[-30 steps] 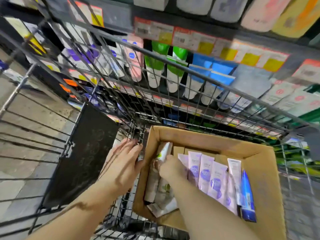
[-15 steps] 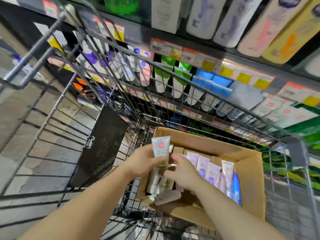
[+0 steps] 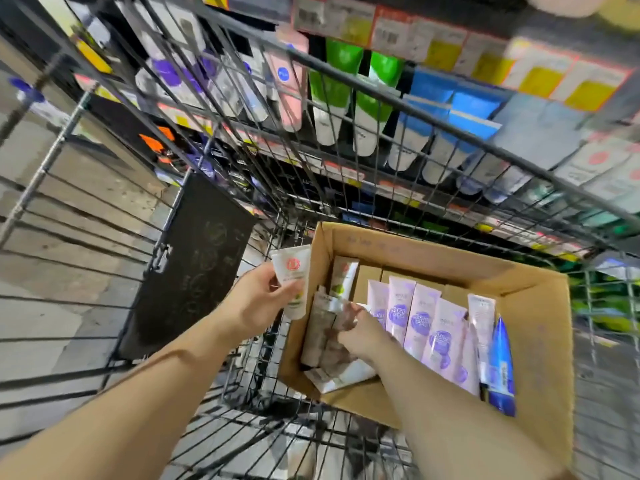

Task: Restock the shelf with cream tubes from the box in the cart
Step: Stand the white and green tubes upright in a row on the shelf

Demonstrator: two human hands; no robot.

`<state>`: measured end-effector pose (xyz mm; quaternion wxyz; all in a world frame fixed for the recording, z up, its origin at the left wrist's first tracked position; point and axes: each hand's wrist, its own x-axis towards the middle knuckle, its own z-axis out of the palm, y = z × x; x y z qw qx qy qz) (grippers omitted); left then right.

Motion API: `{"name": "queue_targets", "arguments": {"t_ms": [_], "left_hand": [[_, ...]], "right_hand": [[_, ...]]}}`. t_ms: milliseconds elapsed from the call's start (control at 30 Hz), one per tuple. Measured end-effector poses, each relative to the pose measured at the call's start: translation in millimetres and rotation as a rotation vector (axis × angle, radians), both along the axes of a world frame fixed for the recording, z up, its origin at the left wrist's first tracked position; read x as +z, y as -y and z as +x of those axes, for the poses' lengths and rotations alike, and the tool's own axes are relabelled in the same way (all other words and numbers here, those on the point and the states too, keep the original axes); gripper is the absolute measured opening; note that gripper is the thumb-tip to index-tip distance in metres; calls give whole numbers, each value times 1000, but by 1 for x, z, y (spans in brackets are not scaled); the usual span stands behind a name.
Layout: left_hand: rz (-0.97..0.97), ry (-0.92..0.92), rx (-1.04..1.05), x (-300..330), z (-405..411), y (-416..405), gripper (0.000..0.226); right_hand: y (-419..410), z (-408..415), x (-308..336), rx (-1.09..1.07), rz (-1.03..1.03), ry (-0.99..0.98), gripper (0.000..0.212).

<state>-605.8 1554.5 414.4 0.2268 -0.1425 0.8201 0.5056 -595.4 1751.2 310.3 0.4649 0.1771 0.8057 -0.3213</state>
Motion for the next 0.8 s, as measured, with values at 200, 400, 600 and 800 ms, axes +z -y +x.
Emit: {"name": "queue_targets", "arguments": {"t_ms": [200, 400, 600, 800], "left_hand": [[72, 9, 6, -3, 1, -3, 8], [57, 47, 48, 10, 0, -13, 17], [68, 70, -8, 65, -9, -43, 17], [136, 21, -114, 162, -33, -86, 27]], "right_hand": [[8, 0, 21, 82, 203, -63, 30], [-11, 1, 26, -137, 100, -70, 47], [-48, -19, 105, -594, -353, 38, 34], [-96, -21, 214, -856, -598, -73, 37]]}}
